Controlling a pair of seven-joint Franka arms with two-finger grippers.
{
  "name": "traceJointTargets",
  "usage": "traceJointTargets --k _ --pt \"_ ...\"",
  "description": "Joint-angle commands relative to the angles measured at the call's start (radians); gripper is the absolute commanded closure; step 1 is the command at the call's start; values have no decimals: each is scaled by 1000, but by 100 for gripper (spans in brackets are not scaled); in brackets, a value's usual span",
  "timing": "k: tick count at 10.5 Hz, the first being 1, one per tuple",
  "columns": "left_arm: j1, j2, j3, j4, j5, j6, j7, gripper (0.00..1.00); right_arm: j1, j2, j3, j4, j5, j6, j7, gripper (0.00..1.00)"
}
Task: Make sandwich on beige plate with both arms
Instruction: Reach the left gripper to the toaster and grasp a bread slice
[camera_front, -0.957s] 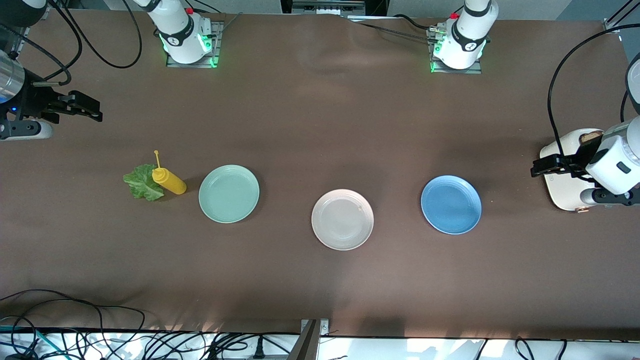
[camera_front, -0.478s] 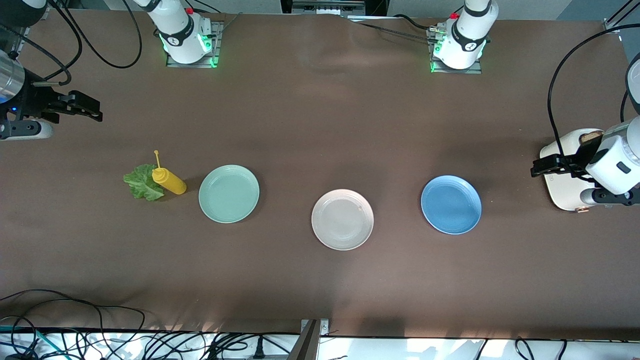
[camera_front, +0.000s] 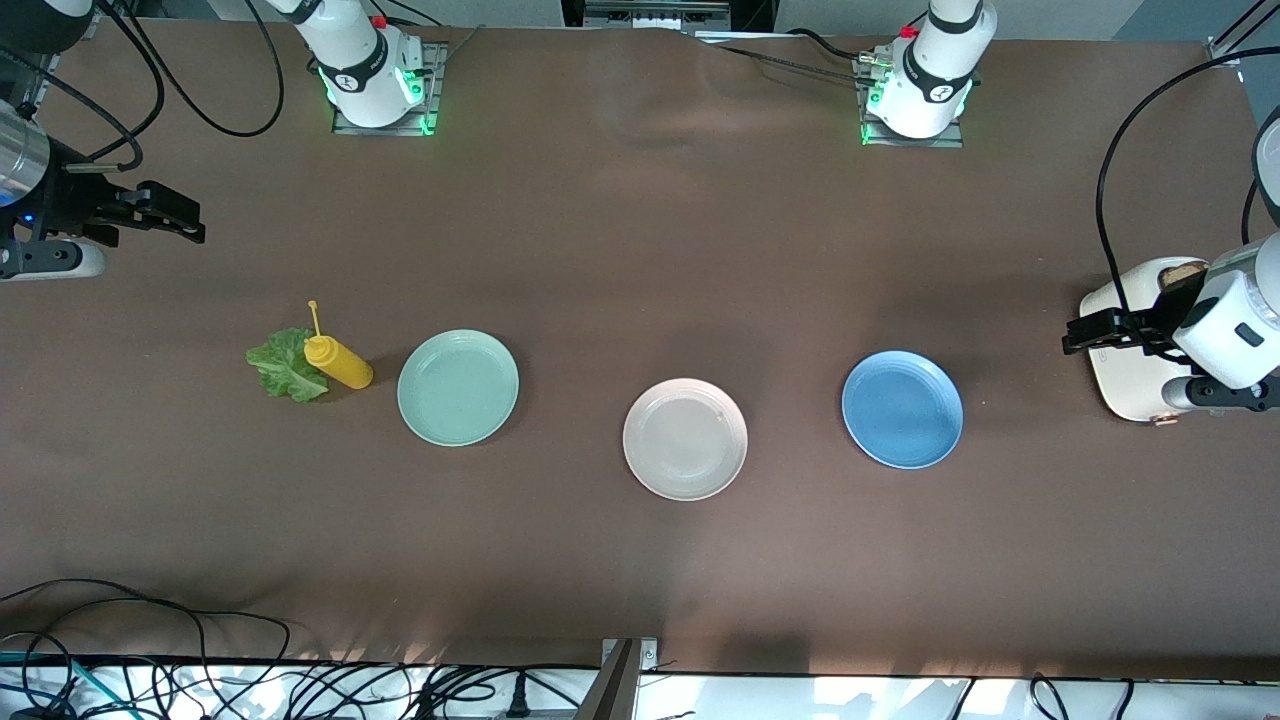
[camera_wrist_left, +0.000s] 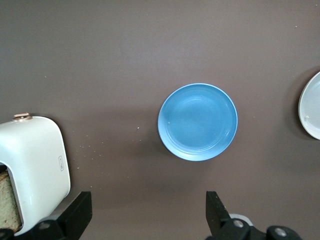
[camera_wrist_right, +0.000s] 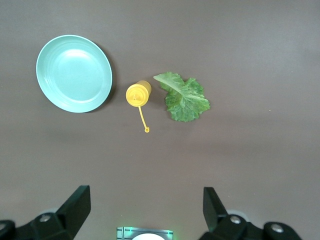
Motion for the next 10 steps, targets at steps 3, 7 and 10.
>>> traceJointTargets --k 3,7,10 --pt "117 -5 -1 16 38 -17 12 0 -4 4 4 24 -12 -24 -7 0" --pt "276 22 -3 6 110 -17 175 0 -4 4 4 24 -11 -24 -7 0" --pt "370 93 -3 -1 118 -17 279 2 -4 4 4 24 -12 -24 -7 0"
